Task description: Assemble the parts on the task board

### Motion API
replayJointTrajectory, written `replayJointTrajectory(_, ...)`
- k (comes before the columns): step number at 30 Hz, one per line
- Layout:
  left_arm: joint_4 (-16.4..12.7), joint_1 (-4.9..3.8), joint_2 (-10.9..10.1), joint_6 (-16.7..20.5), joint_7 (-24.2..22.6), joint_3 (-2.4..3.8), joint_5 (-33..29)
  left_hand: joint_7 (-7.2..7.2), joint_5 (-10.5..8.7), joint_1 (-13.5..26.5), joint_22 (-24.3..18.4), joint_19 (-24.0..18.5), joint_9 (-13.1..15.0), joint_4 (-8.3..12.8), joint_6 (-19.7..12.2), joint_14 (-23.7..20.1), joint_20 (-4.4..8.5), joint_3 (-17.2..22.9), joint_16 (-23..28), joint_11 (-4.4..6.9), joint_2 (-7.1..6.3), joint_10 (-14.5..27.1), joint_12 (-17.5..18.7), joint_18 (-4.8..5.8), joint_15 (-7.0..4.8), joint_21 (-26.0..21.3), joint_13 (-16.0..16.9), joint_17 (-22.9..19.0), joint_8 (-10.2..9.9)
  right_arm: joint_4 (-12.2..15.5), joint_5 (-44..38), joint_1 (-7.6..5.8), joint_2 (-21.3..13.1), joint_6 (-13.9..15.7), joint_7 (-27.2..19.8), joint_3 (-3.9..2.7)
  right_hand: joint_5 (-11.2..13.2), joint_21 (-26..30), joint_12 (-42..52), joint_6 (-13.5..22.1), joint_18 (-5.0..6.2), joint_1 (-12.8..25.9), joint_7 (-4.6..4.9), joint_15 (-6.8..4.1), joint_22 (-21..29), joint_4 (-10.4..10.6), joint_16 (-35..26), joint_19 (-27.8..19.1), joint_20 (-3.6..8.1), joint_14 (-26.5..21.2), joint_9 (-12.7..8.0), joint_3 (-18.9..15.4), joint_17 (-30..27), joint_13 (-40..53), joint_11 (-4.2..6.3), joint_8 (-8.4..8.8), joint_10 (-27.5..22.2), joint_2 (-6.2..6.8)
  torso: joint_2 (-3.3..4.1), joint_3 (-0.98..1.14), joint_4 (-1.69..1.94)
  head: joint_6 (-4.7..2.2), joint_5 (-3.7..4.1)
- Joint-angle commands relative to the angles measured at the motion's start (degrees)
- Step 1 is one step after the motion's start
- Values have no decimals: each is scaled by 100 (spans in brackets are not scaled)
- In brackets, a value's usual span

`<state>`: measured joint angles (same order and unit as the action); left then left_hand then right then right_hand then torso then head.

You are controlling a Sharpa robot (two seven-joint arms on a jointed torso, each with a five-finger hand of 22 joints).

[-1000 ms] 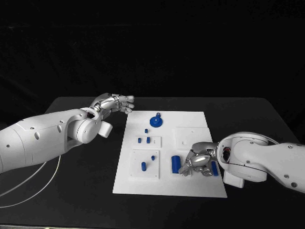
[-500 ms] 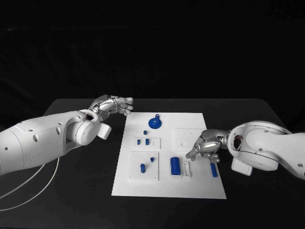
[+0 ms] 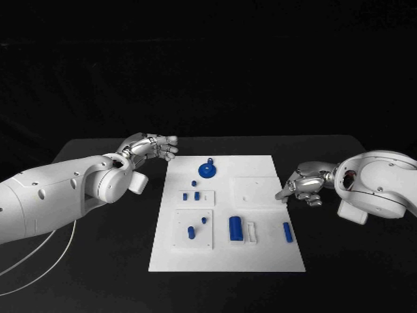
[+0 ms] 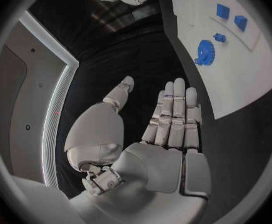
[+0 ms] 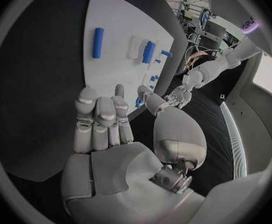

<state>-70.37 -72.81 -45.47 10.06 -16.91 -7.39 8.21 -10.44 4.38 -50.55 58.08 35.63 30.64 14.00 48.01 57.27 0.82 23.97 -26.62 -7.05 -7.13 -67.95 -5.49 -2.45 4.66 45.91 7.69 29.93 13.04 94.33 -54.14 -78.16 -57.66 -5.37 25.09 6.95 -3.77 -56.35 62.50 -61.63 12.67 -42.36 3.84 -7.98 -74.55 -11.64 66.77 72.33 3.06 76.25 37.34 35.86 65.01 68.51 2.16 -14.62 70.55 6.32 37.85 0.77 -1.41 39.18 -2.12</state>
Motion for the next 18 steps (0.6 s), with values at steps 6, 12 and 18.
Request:
replayJointTrajectory(6, -11, 2, 6, -84, -30, 3, -9, 10, 21, 36, 9, -16, -10, 25, -41, 23, -2, -3, 31, -8, 14, 35, 25, -78, 25, -26, -6, 10, 23, 52, -565, 2, -231, -660, 324, 127, 53, 20, -51, -20, 233, -46, 29, -21, 9, 7, 17, -9, 41, -10, -8, -9, -11, -24, 8, 22, -36, 60, 2, -3, 3, -11, 87)
replayJointTrajectory(12, -9, 2, -2, -92, -34, 3, -9, 9, -16, 86, 16, -18, -13, 1, -43, 24, -4, -18, 46, -9, 11, 35, 26, -77, 27, -34, -6, 26, 26, 71, -794, 41, -277, -722, 365, 311, 92, 53, -146, 11, 233, -70, 47, 1, 36, 317, -18, -35, 7, -20, -11, 219, -51, -94, -8, 49, -78, 265, 4, 0, 7, -6, 115)
replayJointTrajectory(18, -11, 2, -7, -98, -35, 3, -9, 10, -33, 105, 19, -20, -15, -6, -44, 24, -5, -24, 54, -9, 7, 36, 27, -78, 28, -38, -6, 33, 27, 131, -926, 172, -276, -560, 409, 329, 98, 45, -153, 26, 233, -1, 57, 14, 36, 497, -20, -36, -19, -19, 4, 216, -63, -99, -21, 53, -80, 387, 4, 2, 5, 9, 146)
